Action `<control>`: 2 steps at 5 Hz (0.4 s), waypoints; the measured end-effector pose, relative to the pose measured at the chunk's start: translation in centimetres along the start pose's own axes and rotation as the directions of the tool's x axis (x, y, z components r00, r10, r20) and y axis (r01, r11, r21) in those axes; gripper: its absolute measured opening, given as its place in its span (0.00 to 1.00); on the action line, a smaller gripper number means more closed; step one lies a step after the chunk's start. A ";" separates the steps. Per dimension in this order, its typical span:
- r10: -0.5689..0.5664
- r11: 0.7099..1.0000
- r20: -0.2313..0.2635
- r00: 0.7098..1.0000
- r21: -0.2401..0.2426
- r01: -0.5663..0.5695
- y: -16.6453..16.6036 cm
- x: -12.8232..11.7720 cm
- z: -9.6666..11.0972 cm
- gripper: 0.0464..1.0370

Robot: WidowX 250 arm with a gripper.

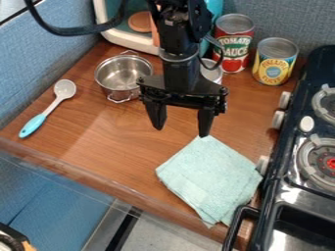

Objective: Put the silver pot on top of the cloth

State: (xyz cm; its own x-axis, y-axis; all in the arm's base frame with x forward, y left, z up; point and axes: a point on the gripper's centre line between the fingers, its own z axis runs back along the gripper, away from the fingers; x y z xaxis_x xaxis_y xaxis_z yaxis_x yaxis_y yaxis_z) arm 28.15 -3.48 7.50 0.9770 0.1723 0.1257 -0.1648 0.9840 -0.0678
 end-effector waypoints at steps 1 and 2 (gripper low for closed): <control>0.002 1.000 -0.036 0.999 0.007 -0.002 0.1 -0.3 -0.8 0.96; 0.088 0.996 -0.055 0.995 0.009 -0.087 3.2 2.2 -1.0 0.96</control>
State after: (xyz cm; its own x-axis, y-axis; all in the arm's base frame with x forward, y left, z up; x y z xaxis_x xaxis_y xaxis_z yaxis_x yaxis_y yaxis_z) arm 29.89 -0.02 6.54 0.9647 0.2551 0.0650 -0.2506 0.9656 -0.0697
